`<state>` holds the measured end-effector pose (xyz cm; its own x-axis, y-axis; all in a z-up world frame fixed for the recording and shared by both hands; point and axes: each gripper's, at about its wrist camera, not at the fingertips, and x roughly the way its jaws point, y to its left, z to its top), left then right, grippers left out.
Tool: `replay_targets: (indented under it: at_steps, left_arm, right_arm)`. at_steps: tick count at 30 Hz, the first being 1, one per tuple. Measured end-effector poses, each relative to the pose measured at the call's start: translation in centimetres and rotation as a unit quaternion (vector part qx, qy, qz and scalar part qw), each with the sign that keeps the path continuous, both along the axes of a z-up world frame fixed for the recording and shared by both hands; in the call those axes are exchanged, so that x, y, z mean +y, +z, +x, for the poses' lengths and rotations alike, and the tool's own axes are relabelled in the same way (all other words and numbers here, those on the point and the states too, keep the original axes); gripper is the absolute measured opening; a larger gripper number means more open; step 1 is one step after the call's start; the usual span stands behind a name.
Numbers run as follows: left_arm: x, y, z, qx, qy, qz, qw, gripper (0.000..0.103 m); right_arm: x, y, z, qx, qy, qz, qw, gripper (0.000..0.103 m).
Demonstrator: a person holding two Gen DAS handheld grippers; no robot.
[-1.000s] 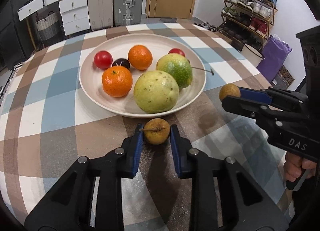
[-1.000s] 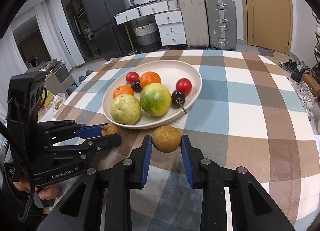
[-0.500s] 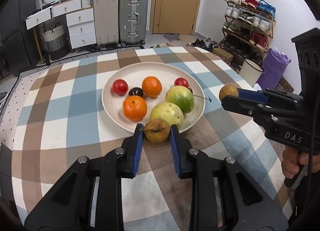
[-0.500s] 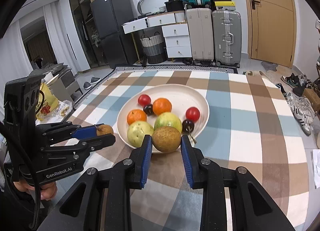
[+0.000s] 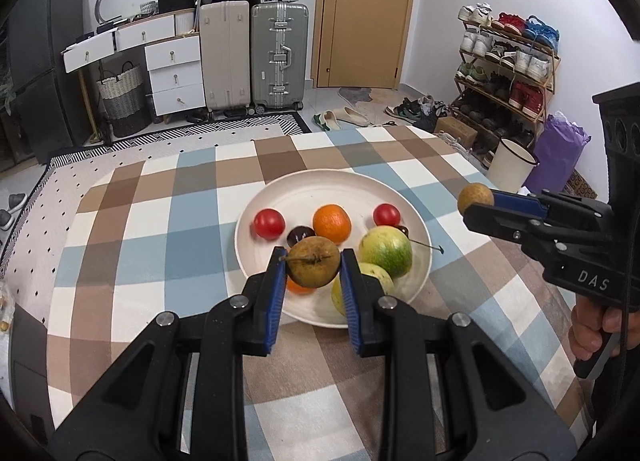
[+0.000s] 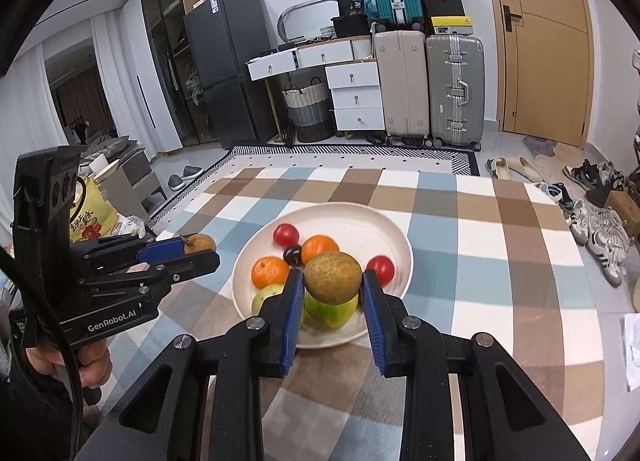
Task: Organize fruits
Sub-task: 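Carry the pear with the left tool while the right tool carries the brown fruit over the plate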
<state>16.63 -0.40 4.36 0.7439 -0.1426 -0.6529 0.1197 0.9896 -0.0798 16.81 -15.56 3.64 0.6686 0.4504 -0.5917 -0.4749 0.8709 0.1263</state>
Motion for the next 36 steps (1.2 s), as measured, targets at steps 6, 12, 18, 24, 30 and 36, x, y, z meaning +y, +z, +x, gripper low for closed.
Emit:
replay_targets:
  at_steps: [6, 12, 18, 24, 30, 36]
  left_arm:
    - [0.4, 0.1, 1.5, -0.001, 0.008, 0.006, 1.0, 0.024]
    - [0.9, -0.3, 3.2, 0.002, 0.014, 0.008, 0.9999, 0.024]
    - [1.5, -0.8, 4.7, 0.004, 0.022, 0.008, 0.9997, 0.024]
    - [2.0, -2.3, 6.6, 0.017, 0.027, 0.006, 0.9995, 0.024]
    - [2.3, -3.7, 8.4, 0.028, 0.032, 0.007, 0.9991, 0.024]
    - [2.1, -4.9, 9.7, 0.038, 0.026, 0.01, 0.9989, 0.024]
  right_arm:
    - [0.3, 0.7, 1.5, -0.002, 0.003, 0.007, 1.0, 0.03]
    - [0.7, 0.6, 3.2, 0.001, 0.005, 0.01, 1.0, 0.03]
    - [1.1, 0.2, 4.4, 0.005, 0.005, 0.009, 1.0, 0.03]
    - [1.6, -0.6, 6.0, 0.014, 0.004, 0.006, 1.0, 0.03]
    - [2.3, -2.0, 7.6, 0.027, 0.006, -0.001, 1.0, 0.03]
    - [2.7, -3.4, 9.4, 0.038, 0.009, -0.007, 0.999, 0.03]
